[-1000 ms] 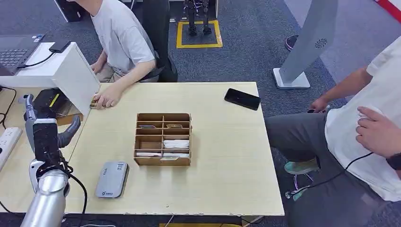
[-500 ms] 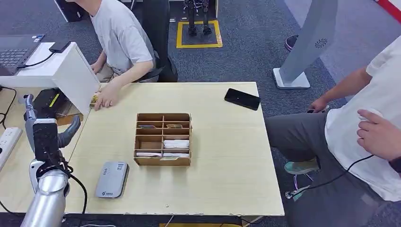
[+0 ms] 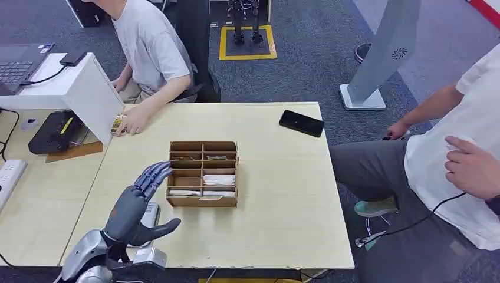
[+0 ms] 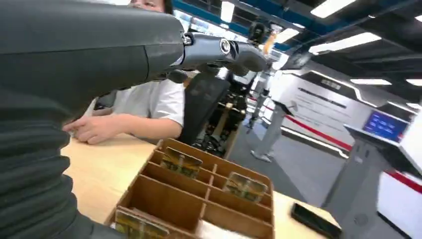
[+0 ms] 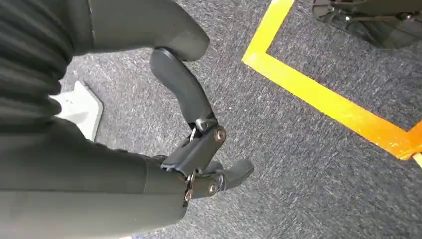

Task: Pass the card to the sensor for recognition and then transmit it.

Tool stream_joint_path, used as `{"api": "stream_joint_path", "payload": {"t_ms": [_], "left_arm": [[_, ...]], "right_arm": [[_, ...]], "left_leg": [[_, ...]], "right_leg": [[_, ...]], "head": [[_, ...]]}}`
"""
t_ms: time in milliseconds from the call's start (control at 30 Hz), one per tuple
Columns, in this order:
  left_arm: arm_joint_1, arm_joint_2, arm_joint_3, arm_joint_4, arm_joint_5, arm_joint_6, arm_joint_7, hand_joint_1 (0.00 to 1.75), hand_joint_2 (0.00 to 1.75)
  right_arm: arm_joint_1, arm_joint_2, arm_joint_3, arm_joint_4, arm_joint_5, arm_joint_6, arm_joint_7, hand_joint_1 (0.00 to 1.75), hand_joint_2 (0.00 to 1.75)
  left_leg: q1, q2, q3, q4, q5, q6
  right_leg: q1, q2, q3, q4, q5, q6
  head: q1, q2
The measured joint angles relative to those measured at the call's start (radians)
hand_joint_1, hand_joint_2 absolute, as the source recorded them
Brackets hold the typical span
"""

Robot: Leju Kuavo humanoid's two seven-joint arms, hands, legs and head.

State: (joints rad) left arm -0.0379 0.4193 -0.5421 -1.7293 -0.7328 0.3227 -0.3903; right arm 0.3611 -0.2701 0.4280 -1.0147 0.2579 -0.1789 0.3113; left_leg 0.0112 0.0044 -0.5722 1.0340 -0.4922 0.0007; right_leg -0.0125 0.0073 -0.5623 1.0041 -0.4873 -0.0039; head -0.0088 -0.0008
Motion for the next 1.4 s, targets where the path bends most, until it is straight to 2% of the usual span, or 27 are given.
{"api": "stream_joint_path", "payload": {"t_ms": [200, 500, 767, 967, 1400], "left_arm": [[0.003, 0.024, -0.030, -0.019, -0.001, 0.000, -0.007, 0.00, 1.75], [0.005, 0.031, -0.031, -0.025, -0.013, -0.003, -0.011, 0.00, 1.75], [0.005, 0.038, -0.031, -0.020, -0.104, 0.016, 0.042, 0.00, 1.75], [0.000, 0.052, -0.031, 0.026, -0.256, 0.095, 0.131, 0.00, 1.75], [0.001, 0.055, -0.031, 0.109, -0.272, 0.106, 0.164, 0.00, 1.75]], "right_arm": [[-0.003, -0.007, 0.018, -0.002, -0.008, -0.002, 0.000, 0.00, 1.75], [-0.008, -0.014, 0.035, -0.003, -0.019, -0.010, 0.003, 0.00, 1.75], [-0.024, -0.027, 0.071, -0.003, -0.052, -0.032, 0.004, 0.00, 1.75], [-0.037, -0.038, 0.103, -0.003, -0.082, -0.049, 0.009, 0.00, 1.75], [-0.061, -0.066, 0.187, -0.003, -0.153, -0.091, 0.021, 0.00, 1.75]], "left_leg": [[0.000, 0.000, 0.000, 0.000, 0.001, 0.000], [0.000, -0.001, 0.000, 0.000, 0.001, 0.000], [0.000, -0.001, 0.000, 0.000, 0.001, 0.000], [0.000, 0.000, 0.000, 0.000, 0.001, 0.000], [0.000, -0.001, 0.000, 0.000, 0.001, 0.000]], "right_leg": [[0.000, 0.000, 0.000, 0.000, 0.000, 0.000], [0.000, -0.001, 0.000, 0.000, 0.000, 0.000], [0.000, -0.001, 0.000, 0.000, 0.000, 0.000], [0.000, -0.001, 0.000, 0.000, 0.000, 0.000], [0.000, -0.001, 0.000, 0.000, 0.000, 0.000]], "head": [[0.000, 0.000], [0.000, 0.000], [0.000, 0.000], [0.000, 0.000], [0.000, 0.000]]}}
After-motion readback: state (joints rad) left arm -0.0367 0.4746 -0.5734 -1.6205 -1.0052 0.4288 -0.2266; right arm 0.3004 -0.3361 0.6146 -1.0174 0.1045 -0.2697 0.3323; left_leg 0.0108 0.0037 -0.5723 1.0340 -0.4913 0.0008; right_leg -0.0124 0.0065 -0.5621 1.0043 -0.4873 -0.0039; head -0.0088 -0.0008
